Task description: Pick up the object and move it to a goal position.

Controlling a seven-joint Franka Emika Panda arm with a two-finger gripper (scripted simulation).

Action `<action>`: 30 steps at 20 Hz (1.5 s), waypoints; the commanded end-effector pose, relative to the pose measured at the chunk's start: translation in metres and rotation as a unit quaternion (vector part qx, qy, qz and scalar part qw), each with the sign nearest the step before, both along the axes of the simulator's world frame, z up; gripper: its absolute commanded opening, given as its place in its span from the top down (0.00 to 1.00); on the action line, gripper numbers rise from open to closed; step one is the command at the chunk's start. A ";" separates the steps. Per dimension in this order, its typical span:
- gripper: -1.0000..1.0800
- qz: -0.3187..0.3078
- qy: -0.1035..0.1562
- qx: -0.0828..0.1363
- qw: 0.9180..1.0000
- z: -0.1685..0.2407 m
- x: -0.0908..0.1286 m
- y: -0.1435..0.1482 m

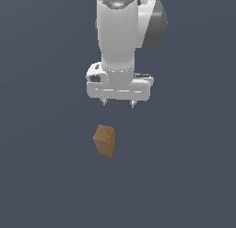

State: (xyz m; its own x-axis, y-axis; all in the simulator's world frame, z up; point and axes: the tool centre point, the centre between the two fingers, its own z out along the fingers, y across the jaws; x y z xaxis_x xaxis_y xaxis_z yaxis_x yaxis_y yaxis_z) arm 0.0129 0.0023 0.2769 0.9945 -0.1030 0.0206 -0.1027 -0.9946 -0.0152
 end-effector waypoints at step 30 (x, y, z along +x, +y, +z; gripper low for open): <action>0.04 -0.089 0.012 -0.005 0.996 -0.114 0.061 -0.058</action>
